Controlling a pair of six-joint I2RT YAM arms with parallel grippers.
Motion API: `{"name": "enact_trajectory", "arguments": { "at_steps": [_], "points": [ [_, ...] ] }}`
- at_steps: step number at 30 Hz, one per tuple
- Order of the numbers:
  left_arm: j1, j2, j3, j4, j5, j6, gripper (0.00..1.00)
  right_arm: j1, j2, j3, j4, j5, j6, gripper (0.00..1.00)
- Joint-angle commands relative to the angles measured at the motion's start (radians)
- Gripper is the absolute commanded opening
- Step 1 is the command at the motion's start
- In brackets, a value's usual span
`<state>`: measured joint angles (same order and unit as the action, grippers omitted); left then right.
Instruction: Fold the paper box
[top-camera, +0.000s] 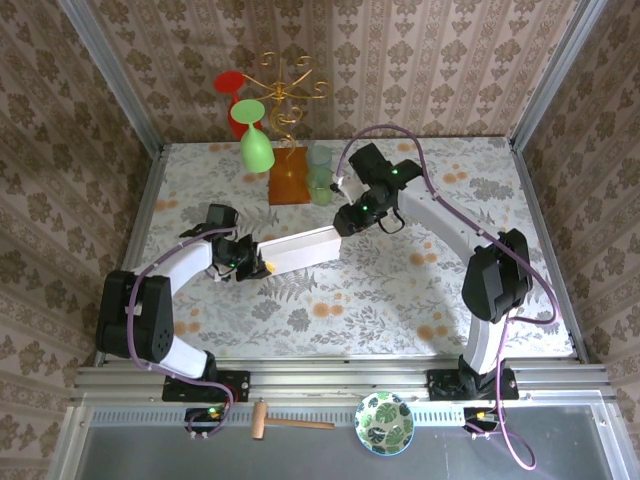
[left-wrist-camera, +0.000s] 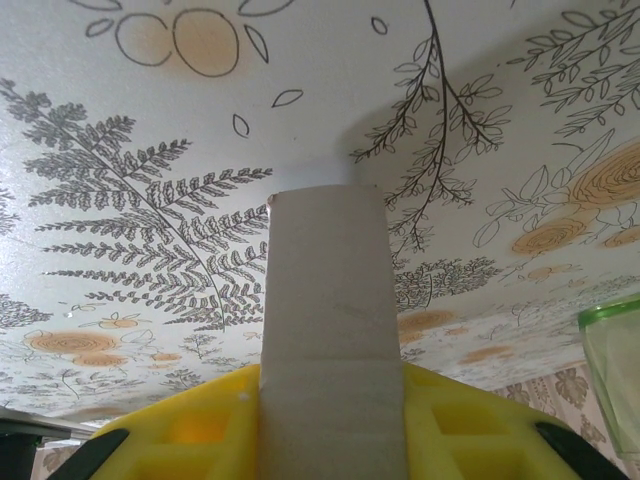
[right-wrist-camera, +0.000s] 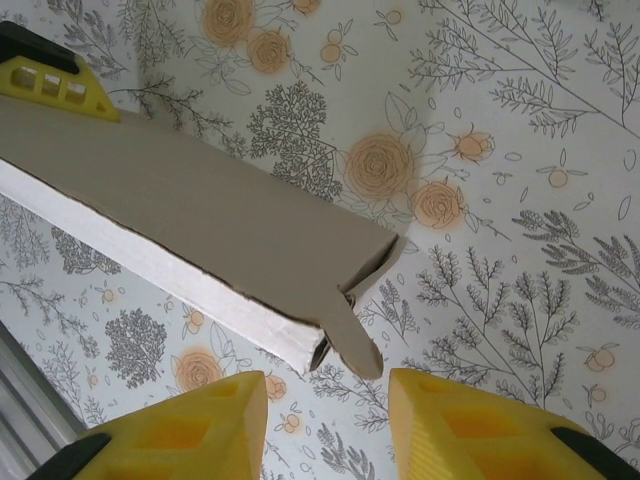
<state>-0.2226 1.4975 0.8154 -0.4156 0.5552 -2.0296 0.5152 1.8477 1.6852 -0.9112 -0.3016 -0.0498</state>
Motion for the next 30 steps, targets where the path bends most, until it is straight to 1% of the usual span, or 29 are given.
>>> {"name": "enact_trajectory", "arguments": {
  "at_steps": [1, 9, 18, 20, 23, 25, 30],
  "points": [
    [0.01, 0.026, 0.011, -0.046, -0.04, 0.025, 0.11, 0.008, 0.027, 0.042, -0.047, 0.041, -0.027, 0.37],
    [0.015, 0.031, 0.013, -0.041, -0.037, 0.035, 0.11, 0.011, 0.041, 0.053, -0.048, 0.059, -0.031, 0.35],
    [0.02, 0.044, 0.02, -0.038, -0.028, 0.058, 0.1, 0.02, 0.062, 0.088, -0.052, 0.052, -0.025, 0.3],
    [0.02, 0.048, 0.019, -0.031, -0.027, 0.061, 0.1, 0.02, 0.07, 0.094, -0.056, 0.056, -0.028, 0.29],
    [0.02, 0.05, 0.019, -0.03, -0.02, 0.062, 0.1, 0.02, 0.079, 0.106, -0.061, 0.053, -0.031, 0.23],
    [0.023, 0.048, 0.018, -0.029, -0.021, 0.062, 0.1, 0.02, 0.082, 0.106, -0.063, 0.05, -0.031, 0.24],
    [0.024, 0.049, 0.015, -0.024, -0.02, 0.062, 0.1, 0.02, 0.058, 0.075, -0.051, 0.053, -0.035, 0.29]
  ]
}}
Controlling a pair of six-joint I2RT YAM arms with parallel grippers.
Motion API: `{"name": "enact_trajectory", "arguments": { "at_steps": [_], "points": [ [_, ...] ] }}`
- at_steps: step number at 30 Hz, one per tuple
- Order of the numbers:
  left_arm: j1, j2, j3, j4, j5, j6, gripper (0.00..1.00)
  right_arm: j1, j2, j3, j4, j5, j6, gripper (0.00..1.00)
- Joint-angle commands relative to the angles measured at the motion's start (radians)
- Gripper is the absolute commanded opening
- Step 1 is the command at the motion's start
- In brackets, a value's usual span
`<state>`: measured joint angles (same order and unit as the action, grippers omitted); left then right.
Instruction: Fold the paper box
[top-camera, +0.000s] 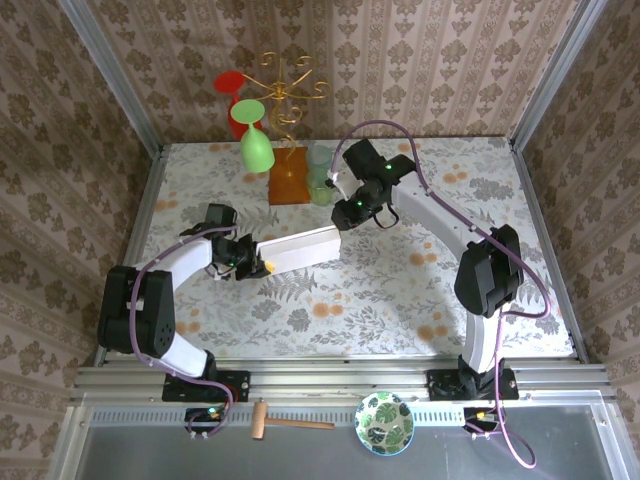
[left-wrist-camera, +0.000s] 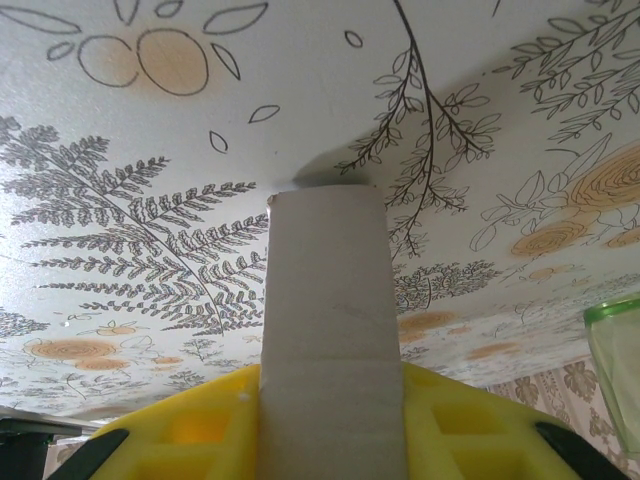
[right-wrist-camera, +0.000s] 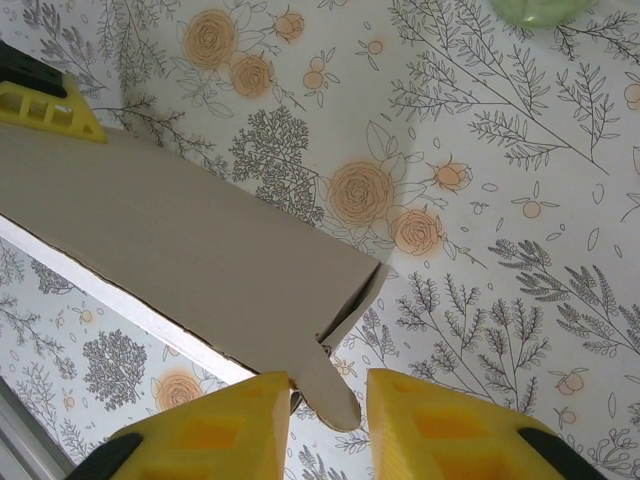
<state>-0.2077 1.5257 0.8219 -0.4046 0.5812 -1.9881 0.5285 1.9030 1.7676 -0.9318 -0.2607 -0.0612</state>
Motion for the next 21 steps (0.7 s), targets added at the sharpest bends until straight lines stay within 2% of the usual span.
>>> {"name": "enact_trajectory", "arguments": {
  "at_steps": [1, 11, 21],
  "points": [
    [0.009, 0.02, 0.008, -0.035, -0.047, 0.021, 0.1, 0.007, -0.007, -0.015, -0.024, 0.012, -0.025, 0.3],
    [0.014, 0.024, 0.015, -0.049, -0.049, 0.034, 0.1, 0.007, -0.056, -0.1, 0.02, -0.014, -0.066, 0.29],
    [0.016, 0.03, 0.027, -0.066, -0.048, 0.049, 0.1, 0.004, -0.126, -0.161, 0.085, -0.047, -0.073, 0.36]
  ]
}}
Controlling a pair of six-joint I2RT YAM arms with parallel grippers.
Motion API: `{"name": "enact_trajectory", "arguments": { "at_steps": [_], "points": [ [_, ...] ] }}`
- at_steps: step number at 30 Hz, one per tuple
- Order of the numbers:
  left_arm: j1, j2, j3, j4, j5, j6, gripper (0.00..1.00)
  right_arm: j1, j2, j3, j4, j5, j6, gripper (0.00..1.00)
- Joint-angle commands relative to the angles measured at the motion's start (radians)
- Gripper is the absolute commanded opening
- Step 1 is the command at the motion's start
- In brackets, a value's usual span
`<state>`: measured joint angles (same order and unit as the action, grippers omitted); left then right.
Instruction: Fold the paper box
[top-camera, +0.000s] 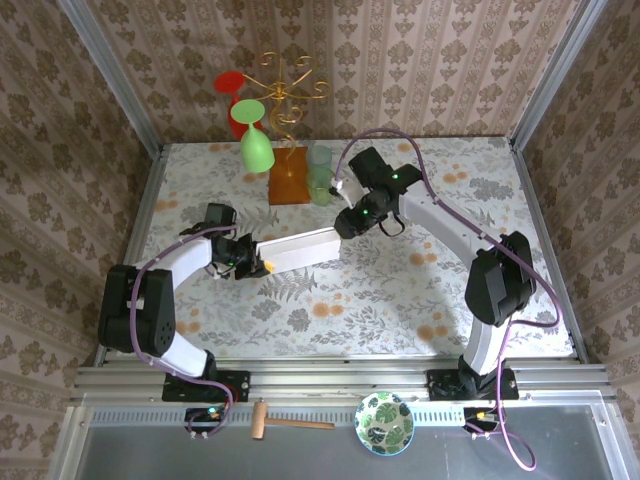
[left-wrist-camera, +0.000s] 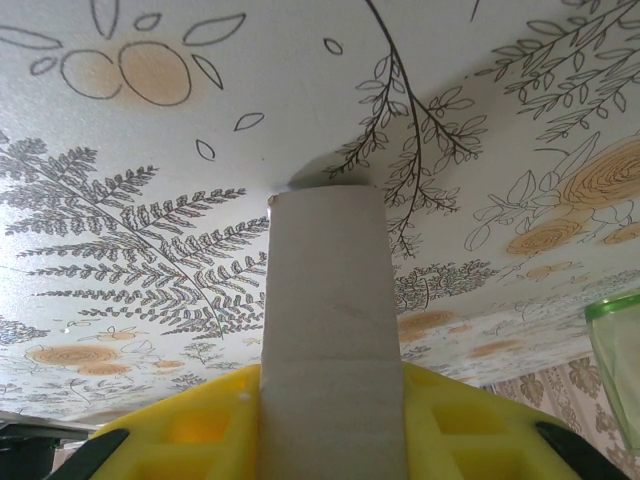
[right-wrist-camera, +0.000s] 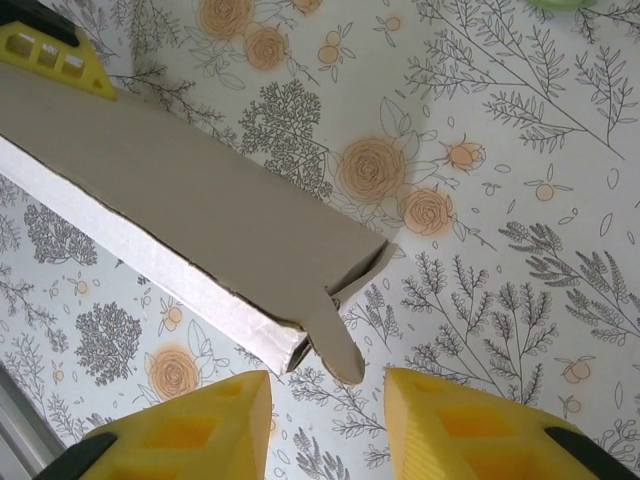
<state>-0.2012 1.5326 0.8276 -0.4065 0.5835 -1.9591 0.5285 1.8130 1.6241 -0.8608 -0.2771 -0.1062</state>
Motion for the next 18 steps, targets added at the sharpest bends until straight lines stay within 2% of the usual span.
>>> {"name": "enact_trajectory", "arguments": {
  "at_steps": [1, 8, 18],
  "points": [
    [0.009, 0.025, 0.023, -0.066, -0.05, 0.022, 0.1, 0.004, -0.036, -0.021, 0.015, -0.034, -0.033, 0.36],
    [0.011, 0.034, 0.038, -0.076, -0.049, 0.034, 0.1, -0.01, 0.001, -0.01, 0.025, -0.022, -0.057, 0.35],
    [0.011, 0.033, 0.038, -0.079, -0.049, 0.035, 0.1, -0.01, 0.029, 0.021, 0.026, -0.022, -0.048, 0.26]
  ]
}}
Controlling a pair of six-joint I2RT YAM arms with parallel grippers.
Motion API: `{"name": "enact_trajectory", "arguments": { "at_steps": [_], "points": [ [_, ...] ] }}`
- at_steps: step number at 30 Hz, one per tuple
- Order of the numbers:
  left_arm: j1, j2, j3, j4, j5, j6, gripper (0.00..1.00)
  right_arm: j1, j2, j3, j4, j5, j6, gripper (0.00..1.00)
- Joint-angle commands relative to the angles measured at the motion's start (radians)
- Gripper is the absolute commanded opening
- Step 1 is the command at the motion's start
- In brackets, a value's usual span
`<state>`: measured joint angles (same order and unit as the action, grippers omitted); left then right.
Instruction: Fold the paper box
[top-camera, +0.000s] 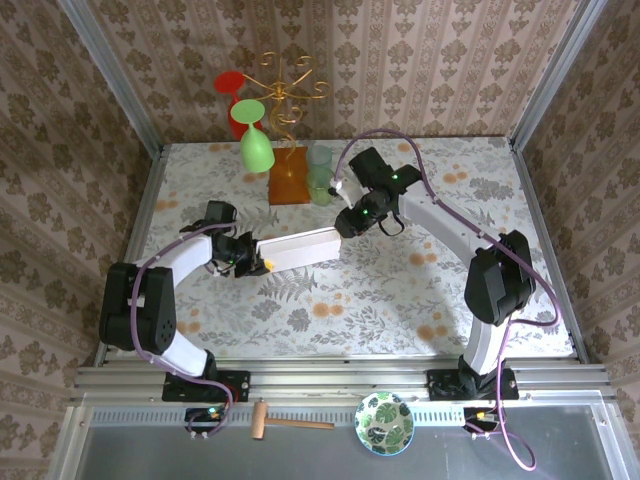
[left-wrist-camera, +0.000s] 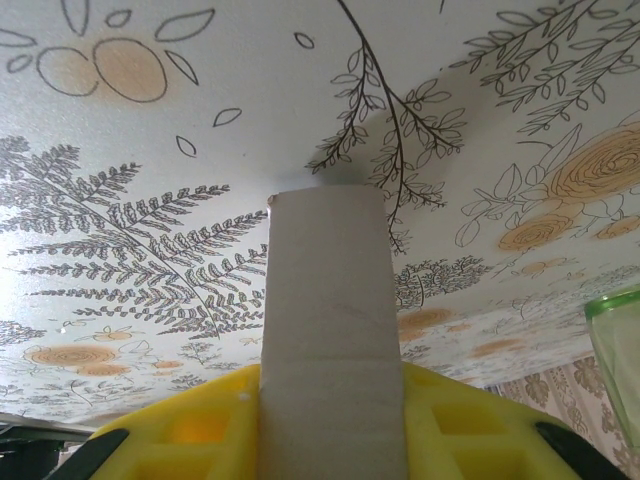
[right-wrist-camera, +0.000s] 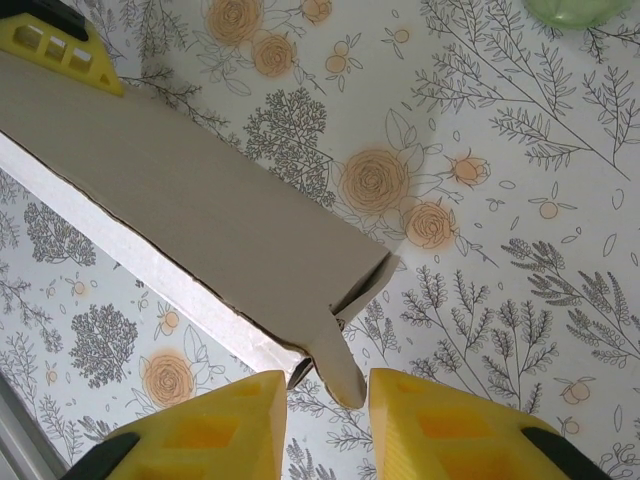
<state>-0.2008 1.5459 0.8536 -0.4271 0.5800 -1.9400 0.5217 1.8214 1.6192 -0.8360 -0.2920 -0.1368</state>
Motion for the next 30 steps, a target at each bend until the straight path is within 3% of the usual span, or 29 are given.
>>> {"name": "enact_trajectory", "arguments": {
  "at_steps": [1, 11, 23, 30],
  "points": [
    [0.011, 0.019, 0.011, -0.058, -0.045, 0.016, 0.1, -0.003, 0.021, 0.025, 0.002, -0.006, -0.017, 0.25],
    [0.011, 0.026, 0.016, -0.062, -0.042, 0.024, 0.1, -0.003, 0.033, 0.025, 0.014, 0.004, -0.008, 0.21],
    [0.014, 0.036, 0.024, -0.064, -0.042, 0.029, 0.1, 0.012, 0.024, 0.031, 0.024, 0.013, 0.011, 0.01],
    [0.014, 0.045, 0.033, -0.061, -0.041, 0.028, 0.1, 0.027, 0.025, 0.058, -0.007, 0.026, 0.057, 0.0]
  ]
}}
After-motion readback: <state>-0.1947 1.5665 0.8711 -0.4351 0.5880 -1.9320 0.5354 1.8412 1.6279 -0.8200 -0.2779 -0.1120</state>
